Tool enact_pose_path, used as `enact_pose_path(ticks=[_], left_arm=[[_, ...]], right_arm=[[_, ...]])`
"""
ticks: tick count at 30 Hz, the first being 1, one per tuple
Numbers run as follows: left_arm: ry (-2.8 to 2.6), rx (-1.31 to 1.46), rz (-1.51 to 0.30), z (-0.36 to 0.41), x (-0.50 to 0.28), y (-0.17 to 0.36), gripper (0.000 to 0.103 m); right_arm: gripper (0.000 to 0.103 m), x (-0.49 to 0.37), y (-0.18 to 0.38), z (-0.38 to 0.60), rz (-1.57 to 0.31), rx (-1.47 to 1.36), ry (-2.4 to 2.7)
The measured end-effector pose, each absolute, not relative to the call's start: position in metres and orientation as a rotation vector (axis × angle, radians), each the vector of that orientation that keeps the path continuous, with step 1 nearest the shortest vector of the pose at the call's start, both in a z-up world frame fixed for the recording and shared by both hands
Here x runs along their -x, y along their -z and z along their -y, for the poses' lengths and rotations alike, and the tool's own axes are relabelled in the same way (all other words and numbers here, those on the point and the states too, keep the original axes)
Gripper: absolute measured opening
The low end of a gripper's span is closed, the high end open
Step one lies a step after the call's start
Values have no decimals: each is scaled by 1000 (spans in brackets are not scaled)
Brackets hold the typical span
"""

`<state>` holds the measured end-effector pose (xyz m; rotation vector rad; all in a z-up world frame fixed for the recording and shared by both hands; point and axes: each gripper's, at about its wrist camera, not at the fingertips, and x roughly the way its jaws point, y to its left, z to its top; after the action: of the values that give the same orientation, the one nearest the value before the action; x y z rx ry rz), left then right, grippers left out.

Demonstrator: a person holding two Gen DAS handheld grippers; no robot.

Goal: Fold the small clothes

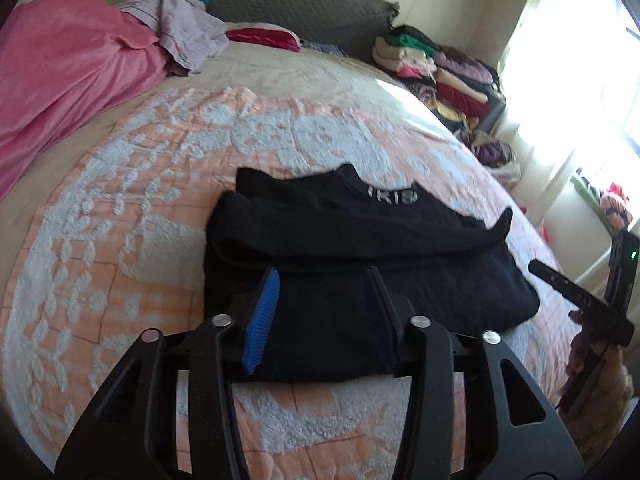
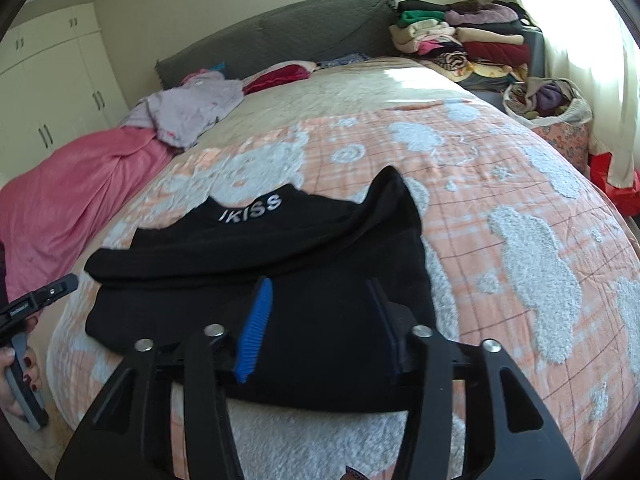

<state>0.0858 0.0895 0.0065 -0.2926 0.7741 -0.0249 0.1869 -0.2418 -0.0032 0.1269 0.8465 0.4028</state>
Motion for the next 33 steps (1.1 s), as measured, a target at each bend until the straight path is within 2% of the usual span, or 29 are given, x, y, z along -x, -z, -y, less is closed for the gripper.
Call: enact_pose_path(ticks=[2,7,13,21,28,29,32,33], left_arm=[[24,254,-811,-81,-91,5,30],[12,160,-886,-66,-111,30,29],[-6,75,-889,-62,-138,35,29],[-10,86,-894,-67,-175,40,30],[-24,185,-841,-88,-198,18,30],[-29,200,-818,-92,-198,11,31],[-48,227,-765,-101,-195,-3,44],[-55,245,-747,-107,-193,-8,44]], right_arm=[[34,-185,8,231,-862,-90,-415],[34,-188,23,211,-907,-4,-411],[29,-216,52,197,-961,106,-355],[29,-253,60,190,-965,106,-350],[29,-282,49,187,-949,62,-323],[29,-284,47,189,-941,55,-319],[30,-288,37,199,-904,25,-298],[30,-289,34,203,-896,15,-288]])
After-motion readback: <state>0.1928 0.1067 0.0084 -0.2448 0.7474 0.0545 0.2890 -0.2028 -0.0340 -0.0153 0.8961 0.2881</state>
